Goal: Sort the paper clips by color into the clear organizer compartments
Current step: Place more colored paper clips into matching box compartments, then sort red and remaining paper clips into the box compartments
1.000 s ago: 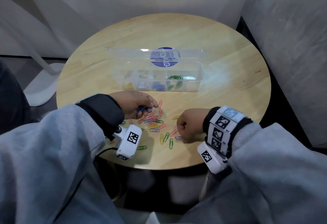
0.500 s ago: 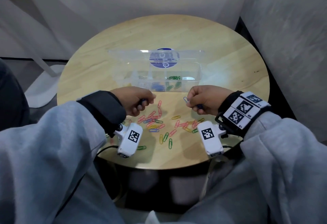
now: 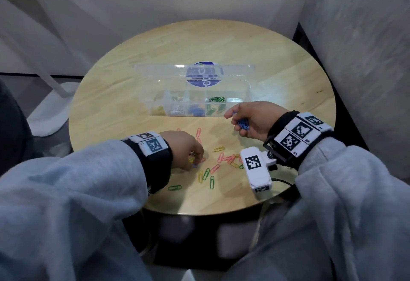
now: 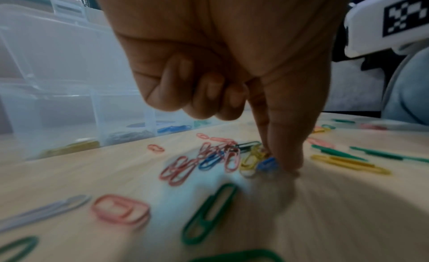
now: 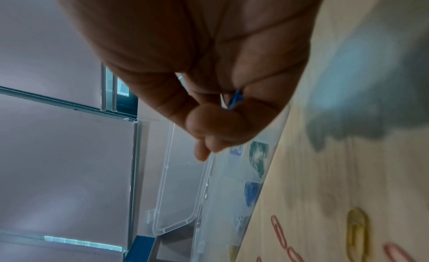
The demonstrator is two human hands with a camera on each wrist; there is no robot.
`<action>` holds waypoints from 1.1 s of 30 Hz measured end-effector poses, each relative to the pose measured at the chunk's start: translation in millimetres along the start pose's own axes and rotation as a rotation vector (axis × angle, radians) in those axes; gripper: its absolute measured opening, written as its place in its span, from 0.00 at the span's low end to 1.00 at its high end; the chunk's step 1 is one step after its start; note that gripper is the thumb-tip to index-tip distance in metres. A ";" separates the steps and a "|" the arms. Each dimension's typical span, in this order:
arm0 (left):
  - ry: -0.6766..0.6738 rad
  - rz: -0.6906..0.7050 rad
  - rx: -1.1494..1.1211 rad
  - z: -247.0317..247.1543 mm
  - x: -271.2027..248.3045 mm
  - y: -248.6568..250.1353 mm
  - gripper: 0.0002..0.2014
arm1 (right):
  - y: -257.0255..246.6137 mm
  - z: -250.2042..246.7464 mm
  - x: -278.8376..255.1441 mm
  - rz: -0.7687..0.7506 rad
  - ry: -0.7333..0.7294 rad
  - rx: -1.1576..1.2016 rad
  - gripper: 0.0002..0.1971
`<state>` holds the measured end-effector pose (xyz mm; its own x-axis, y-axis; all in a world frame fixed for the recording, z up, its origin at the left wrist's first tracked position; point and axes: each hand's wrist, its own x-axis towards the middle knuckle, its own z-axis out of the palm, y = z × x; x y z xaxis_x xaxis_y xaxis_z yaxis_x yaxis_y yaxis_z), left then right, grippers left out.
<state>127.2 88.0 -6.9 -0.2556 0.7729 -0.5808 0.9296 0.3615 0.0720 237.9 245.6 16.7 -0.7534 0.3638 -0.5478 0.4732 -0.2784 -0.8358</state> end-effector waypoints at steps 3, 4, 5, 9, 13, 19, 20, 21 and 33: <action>0.005 0.009 0.038 3.0 4.2 -1.1 0.07 | -5.0 4.7 1.0 0.008 0.034 0.080 0.11; 0.002 0.006 0.038 4.3 6.1 -1.9 0.06 | -7.2 6.3 0.7 0.009 0.044 0.123 0.11; -0.001 0.000 0.024 6.1 7.9 -3.4 0.05 | -9.3 7.7 0.4 0.005 0.054 0.172 0.11; -0.001 -0.024 -0.171 9.7 8.0 -12.5 0.04 | -19.4 14.4 -2.5 -0.031 0.083 0.238 0.14; 0.129 -0.030 -0.539 -9.0 -4.1 -31.7 0.09 | -32.6 25.8 8.2 -0.057 0.130 0.089 0.18; 0.456 -0.162 -1.062 -47.6 -1.2 -68.8 0.13 | -57.0 61.4 41.3 -0.148 0.175 -0.147 0.22; 0.482 -0.183 -1.099 -52.5 2.1 -71.5 0.13 | -58.2 66.4 48.3 -0.141 0.179 -0.248 0.22; 0.495 -0.201 -1.113 -56.5 5.8 -73.1 0.13 | -56.8 68.8 57.3 -0.146 0.192 -0.380 0.22; 0.566 -0.155 -1.426 -75.6 53.7 -52.9 0.12 | -24.0 33.5 11.3 -0.232 0.187 -0.199 0.18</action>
<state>44.3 149.8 19.4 -0.6932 0.6528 -0.3055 -0.0478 0.3813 0.9232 202.8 226.6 31.9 -0.7631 0.5589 -0.3245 0.3928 0.0023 -0.9196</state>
